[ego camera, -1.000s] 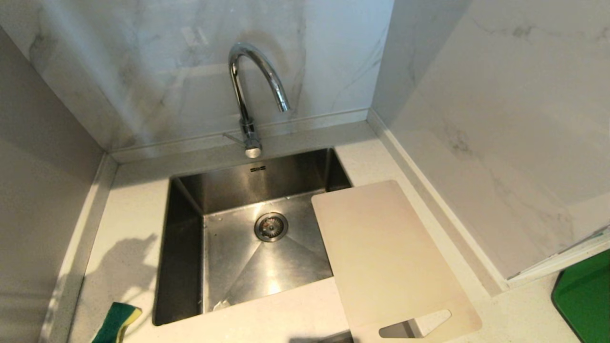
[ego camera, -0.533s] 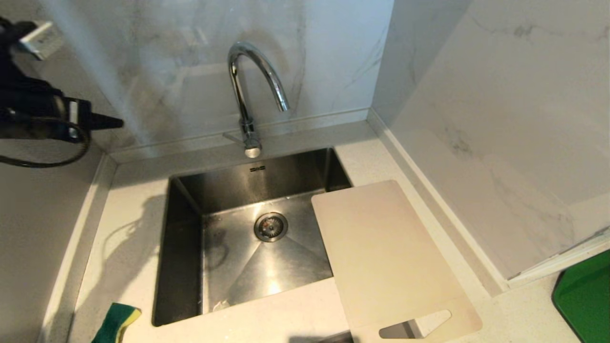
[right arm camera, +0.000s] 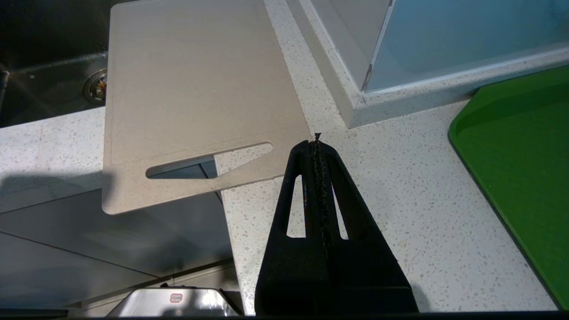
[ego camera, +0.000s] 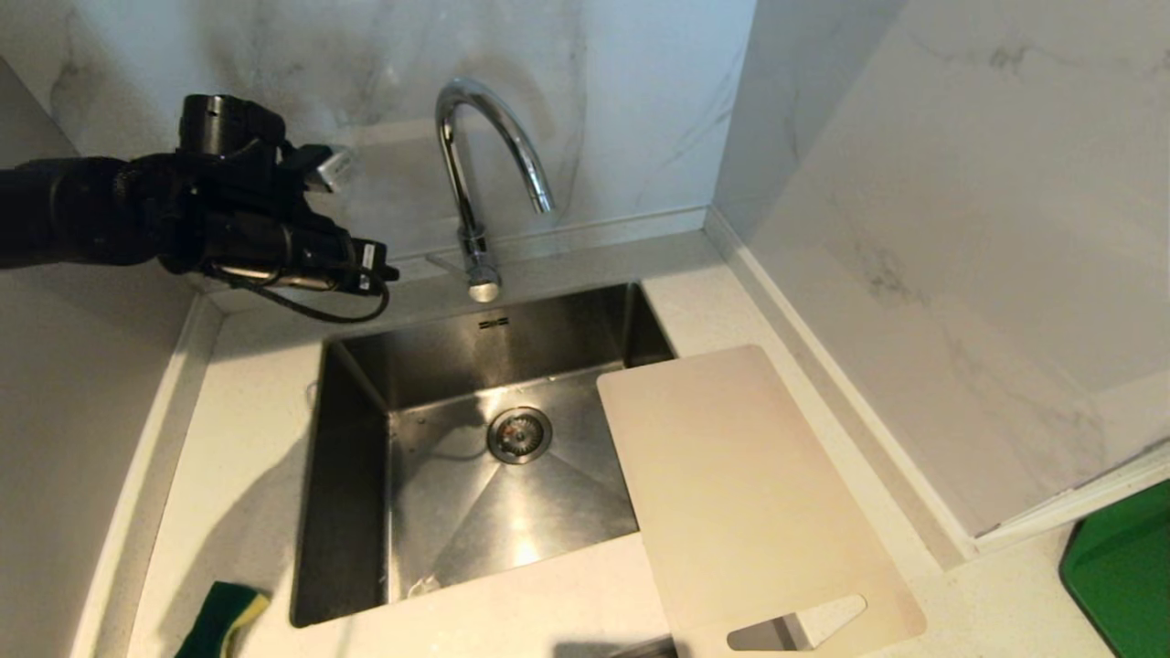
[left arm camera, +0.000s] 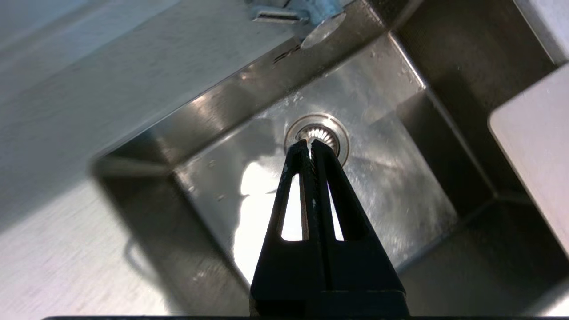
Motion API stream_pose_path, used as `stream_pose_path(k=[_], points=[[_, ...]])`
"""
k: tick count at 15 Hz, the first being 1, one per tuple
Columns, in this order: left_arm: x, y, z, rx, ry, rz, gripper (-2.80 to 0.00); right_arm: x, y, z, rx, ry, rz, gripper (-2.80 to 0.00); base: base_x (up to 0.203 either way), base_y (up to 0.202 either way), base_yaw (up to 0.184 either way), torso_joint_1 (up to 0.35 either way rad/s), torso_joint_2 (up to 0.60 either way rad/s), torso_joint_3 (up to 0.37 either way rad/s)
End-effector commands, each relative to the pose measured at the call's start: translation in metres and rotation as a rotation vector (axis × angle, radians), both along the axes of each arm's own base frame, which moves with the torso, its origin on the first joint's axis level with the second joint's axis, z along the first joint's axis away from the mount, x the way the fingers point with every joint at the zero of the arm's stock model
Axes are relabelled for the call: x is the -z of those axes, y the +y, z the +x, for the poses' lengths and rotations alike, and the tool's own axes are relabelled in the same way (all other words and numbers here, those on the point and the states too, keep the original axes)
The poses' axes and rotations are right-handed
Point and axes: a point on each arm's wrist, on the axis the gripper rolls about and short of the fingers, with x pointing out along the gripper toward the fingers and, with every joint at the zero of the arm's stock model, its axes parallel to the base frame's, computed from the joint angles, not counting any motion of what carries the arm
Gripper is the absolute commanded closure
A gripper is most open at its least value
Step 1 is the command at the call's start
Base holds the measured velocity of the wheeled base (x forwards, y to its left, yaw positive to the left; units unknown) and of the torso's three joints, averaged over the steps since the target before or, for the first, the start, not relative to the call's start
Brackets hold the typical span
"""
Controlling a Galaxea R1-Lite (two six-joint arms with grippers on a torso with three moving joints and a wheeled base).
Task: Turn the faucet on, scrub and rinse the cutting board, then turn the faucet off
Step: Turn on the tap
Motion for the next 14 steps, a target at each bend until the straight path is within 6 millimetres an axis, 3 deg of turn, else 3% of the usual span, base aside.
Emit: stream_pose_path(k=[1,9,10,14], points=[[0.017,-0.009,0.022,-0.022,0.016,-0.025,0.0,0.0,0.0,0.0,0.0,0.001,0.0,0.0,0.0,0.0,0.0,0.0,0.0,0.0],[0.023,-0.035,0.035,-0.087,-0.082,-0.068,0.0,0.0,0.0,0.0,0.0,0.001,0.0,0.0,0.0,0.0,0.0,0.0,0.0,0.0],[0.023,-0.035,0.035,-0.096,-0.08,-0.074,-2.8,0.0,0.0,0.0,0.0,0.001,0.0,0.0,0.0,0.0,0.0,0.0,0.0,0.0],[0.017,-0.036,0.03,-0.121,-0.07,-0.14,-2.8,0.0,0.0,0.0,0.0,0.001,0.0,0.0,0.0,0.0,0.0,0.0,0.0,0.0]])
